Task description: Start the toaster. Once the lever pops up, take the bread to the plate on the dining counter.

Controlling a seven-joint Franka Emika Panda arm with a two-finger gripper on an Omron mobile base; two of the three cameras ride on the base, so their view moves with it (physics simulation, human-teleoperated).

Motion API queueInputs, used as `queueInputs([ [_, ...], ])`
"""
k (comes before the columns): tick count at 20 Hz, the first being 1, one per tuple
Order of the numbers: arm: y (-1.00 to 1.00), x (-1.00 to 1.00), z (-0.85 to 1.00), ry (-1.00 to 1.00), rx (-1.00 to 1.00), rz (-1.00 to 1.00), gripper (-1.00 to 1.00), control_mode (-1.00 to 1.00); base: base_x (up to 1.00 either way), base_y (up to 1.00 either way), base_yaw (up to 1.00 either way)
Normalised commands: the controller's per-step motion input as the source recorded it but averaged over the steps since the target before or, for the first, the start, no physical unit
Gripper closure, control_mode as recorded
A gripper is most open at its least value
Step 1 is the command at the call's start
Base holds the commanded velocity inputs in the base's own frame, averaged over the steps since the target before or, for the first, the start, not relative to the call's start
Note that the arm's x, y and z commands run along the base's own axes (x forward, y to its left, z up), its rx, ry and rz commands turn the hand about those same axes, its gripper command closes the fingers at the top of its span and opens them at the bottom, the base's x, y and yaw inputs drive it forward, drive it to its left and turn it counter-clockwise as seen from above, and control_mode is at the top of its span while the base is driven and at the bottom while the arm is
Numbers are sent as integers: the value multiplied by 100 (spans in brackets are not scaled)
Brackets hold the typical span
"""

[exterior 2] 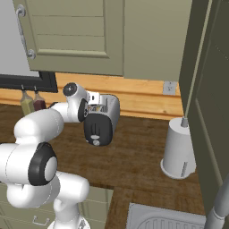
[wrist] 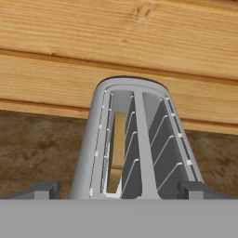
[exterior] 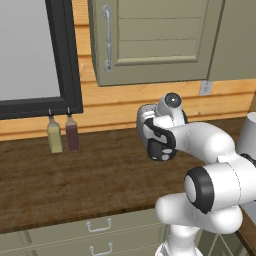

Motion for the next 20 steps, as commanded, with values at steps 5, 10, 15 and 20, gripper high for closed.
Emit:
queueInputs([
  [5,0,0,0,0,0,0,-100,-100,0,0,0],
  [10,0,0,0,0,0,0,-100,-100,0,0,0],
  [15,0,0,0,0,0,0,-100,-100,0,0,0],
  [20,0,0,0,0,0,0,-100,-100,0,0,0],
])
